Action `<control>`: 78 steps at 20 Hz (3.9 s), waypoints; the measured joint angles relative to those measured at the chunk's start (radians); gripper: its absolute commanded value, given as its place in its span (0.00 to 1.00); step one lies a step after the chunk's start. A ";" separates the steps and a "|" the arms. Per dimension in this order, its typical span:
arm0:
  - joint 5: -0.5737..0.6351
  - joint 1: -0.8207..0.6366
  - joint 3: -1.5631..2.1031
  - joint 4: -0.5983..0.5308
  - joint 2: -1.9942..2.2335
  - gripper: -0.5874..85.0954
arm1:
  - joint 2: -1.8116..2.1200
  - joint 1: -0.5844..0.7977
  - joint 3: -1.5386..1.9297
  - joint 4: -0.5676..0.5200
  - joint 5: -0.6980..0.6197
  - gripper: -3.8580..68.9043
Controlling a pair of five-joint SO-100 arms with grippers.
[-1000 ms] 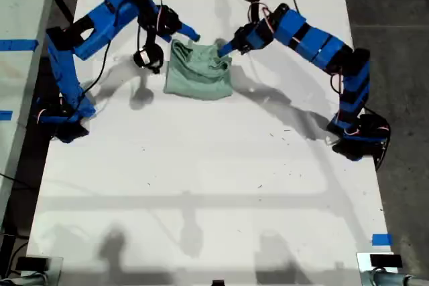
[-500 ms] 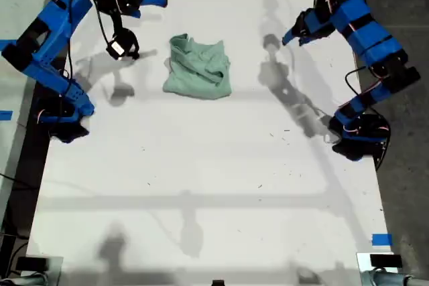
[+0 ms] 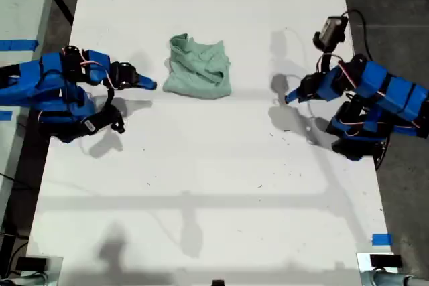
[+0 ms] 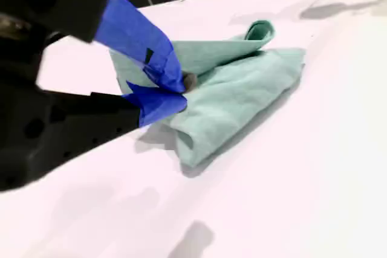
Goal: Fold tshirt
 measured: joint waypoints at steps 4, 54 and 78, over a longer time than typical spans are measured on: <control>-0.132 0.115 0.336 0.012 0.517 0.01 | 0.403 -0.184 0.249 -0.003 0.143 0.03; -0.196 0.104 0.408 0.169 0.726 0.02 | -0.607 0.267 -0.529 -0.541 -0.479 0.04; -0.387 0.206 0.408 0.247 0.726 0.14 | 0.723 -0.388 0.476 0.011 -0.172 0.12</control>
